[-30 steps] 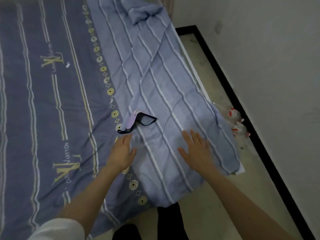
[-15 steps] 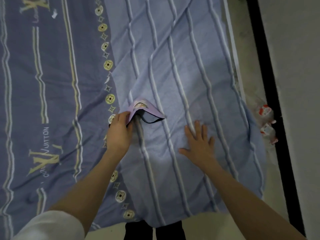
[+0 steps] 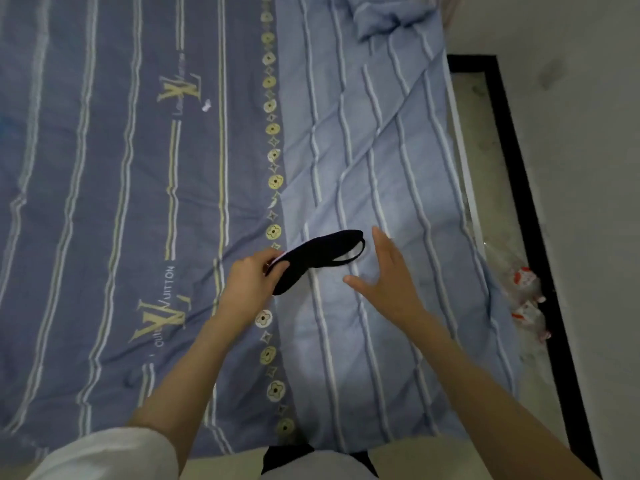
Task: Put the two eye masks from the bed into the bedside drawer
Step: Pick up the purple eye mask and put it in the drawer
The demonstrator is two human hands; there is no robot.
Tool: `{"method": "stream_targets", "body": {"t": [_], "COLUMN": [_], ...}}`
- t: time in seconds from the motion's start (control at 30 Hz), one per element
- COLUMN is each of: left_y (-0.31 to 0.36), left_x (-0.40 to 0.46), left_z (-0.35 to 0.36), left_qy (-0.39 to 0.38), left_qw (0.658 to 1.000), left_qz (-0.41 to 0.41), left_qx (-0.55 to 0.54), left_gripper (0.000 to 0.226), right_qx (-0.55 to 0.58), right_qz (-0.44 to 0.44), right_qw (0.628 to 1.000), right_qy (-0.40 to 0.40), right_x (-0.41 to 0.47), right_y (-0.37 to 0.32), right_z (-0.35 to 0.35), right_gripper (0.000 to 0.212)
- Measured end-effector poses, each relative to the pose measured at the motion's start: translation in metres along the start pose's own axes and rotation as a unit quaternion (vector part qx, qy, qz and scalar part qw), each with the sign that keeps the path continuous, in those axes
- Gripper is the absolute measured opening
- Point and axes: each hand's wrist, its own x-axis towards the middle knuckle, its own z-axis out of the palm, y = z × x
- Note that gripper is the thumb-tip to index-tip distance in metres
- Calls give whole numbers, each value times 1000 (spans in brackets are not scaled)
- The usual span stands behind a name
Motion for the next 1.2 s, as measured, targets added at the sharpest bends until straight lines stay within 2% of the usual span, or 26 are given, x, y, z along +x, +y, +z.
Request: {"method": "stream_targets", "body": {"t": [0.07,0.13,0.2,0.27,0.3,0.37,0.43,0.5,0.57,0.67,0.77,0.87,0.93,1.07,1.2], "left_y": [14,24,34,44,49,61,68,69,65,55,40,23,12,-10,-36], "left_x": [-16,-33,-50,-67,-77,-98,-122,-147,-173,-216,-262,-310,-342,-412,-484], "left_z": [-31,-61,-90,-116,-127,-147,-162,-173,-181,-185,-172,-158,-156,-165,-178], "left_qy": [13,37,84,151,181,221,242,235,232,259,303,385,429,489,528], "left_qw": [999,997,989,975,966,952,942,943,944,932,931,920,902,861,816], "left_qz": [32,67,106,134,146,172,192,196,200,205,162,68,2,-102,-191], "left_qx": [-6,12,57,96,109,125,133,128,122,147,127,18,-40,-96,-135], "left_gripper": [13,12,14,16,16,16,18,25,30,30,37,41,38,16,17], "right_qx": [-84,-132,-112,-84,-36,147,309,414,468,458,465,464,450,403,360], "right_qz": [-65,-107,-91,-42,-17,36,64,41,18,-28,-44,-28,-27,-29,-44], "right_qw": [994,984,988,995,999,987,941,891,854,848,834,827,823,816,789], "right_qy": [30,48,46,22,6,-53,-119,-179,-228,-267,-293,-316,-345,-412,-496], "right_x": [-5,-13,-22,-30,-35,-48,-60,-73,-89,-121,-154,-189,-213,-266,-324], "right_y": [-42,-79,-116,-151,-168,-202,-229,-253,-274,-292,-294,-299,-307,-336,-368], "right_z": [-11,-18,-22,-20,-18,-13,-9,-8,-6,6,24,39,53,94,153], "right_gripper": [85,59,30,24,26,25,22,23,27,33,16,13,13,21,24]}}
